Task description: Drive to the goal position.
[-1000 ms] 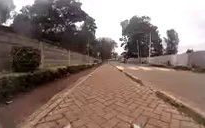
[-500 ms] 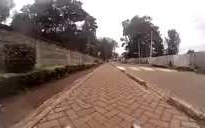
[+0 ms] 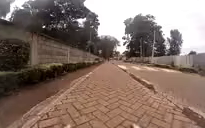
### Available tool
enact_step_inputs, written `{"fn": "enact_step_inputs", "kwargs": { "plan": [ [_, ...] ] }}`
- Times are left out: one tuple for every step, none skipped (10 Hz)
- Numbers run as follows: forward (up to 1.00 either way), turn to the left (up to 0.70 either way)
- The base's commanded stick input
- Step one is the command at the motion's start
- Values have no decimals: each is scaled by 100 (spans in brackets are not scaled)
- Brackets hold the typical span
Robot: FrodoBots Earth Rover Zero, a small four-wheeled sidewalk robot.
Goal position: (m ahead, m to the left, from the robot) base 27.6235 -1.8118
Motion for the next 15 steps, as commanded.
{"fn": "enact_step_inputs", "kwargs": {
  "plan": [
    [70,0],
    [70,0],
    [70,0],
    [70,0],
    [70,0],
    [70,-4],
    [70,-20],
    [70,-35],
    [70,-35],
    [70,-11],
    [70,-6],
    [70,0],
    [70,0],
    [70,0],
    [70,0]
  ]
}}
